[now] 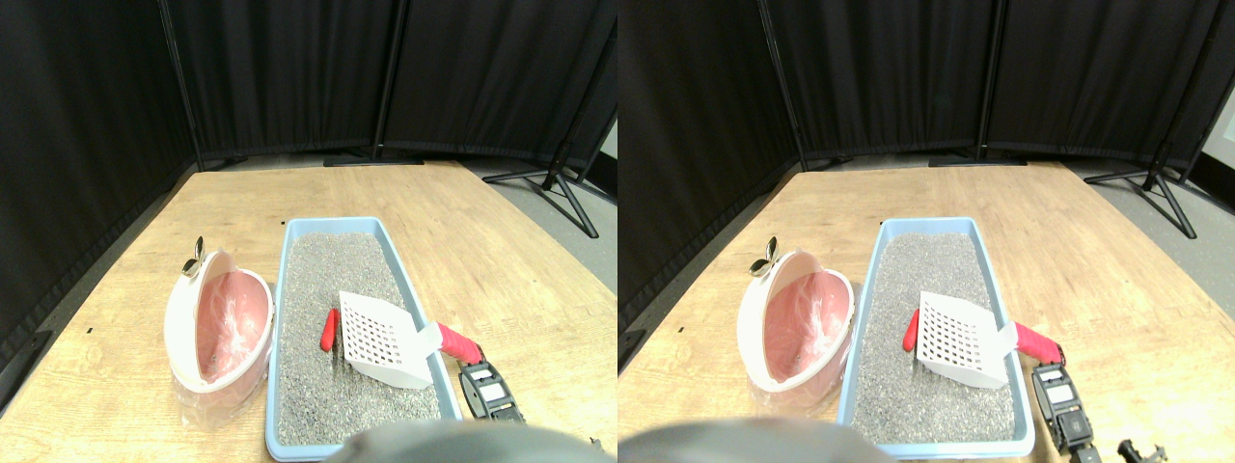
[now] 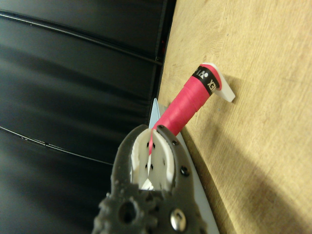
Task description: Scoop (unimanual)
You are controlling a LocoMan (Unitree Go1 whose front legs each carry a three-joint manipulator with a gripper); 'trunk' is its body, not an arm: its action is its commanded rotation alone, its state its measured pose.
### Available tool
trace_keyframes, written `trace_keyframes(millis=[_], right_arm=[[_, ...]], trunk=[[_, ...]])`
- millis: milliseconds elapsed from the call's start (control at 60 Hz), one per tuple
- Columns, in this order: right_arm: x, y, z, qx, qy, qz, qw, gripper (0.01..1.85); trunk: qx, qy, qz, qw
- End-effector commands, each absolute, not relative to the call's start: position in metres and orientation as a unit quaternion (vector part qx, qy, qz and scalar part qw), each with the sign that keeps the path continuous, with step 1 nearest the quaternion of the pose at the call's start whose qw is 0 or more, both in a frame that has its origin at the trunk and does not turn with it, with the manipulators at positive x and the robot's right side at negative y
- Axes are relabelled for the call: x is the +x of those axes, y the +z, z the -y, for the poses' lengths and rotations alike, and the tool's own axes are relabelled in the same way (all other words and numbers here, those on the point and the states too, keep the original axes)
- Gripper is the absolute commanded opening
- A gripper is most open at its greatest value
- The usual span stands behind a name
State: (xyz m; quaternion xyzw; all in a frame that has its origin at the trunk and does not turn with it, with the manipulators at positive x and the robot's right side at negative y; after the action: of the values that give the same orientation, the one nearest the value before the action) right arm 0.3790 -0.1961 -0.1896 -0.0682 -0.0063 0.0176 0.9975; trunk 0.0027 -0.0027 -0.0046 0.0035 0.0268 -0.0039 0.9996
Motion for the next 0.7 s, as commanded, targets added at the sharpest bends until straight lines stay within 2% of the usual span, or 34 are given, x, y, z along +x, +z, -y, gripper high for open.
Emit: trace_keyframes(millis=[17, 317, 383, 450, 533, 583, 700], right_arm=[[0.3794, -0.182, 0.1957, -0.073, 0.015, 0.025, 0.997, 0.48], [0.3768, -0.1819, 0.2, -0.07, 0.023, 0.038, 0.997, 0.49], [0.3769, -0.1826, 0.2016, -0.051, 0.043, 0.074, 0.995, 0.51], [0.3774, -0.1828, 0.2029, -0.019, 0.047, 0.095, 0.994, 0.66], [0.3777, -0.1824, 0.2037, 0.001, 0.046, 0.092, 0.995, 0.79], [0.3783, -0.1813, 0.2044, 0.006, 0.054, 0.086, 0.995, 0.92], [0.3825, -0.1837, 0.2043, 0.035, 0.062, 0.075, 0.995, 1.06]], trunk=[[0.0, -0.001, -0.026, 0.9997], [-0.002, -0.002, -0.027, 0.9996], [-0.002, -0.003, -0.028, 0.9996], [-0.001, -0.005, -0.027, 0.9996], [-0.001, -0.005, -0.027, 0.9996], [-0.002, -0.006, -0.027, 0.9996], [-0.003, -0.006, -0.028, 0.9996]])
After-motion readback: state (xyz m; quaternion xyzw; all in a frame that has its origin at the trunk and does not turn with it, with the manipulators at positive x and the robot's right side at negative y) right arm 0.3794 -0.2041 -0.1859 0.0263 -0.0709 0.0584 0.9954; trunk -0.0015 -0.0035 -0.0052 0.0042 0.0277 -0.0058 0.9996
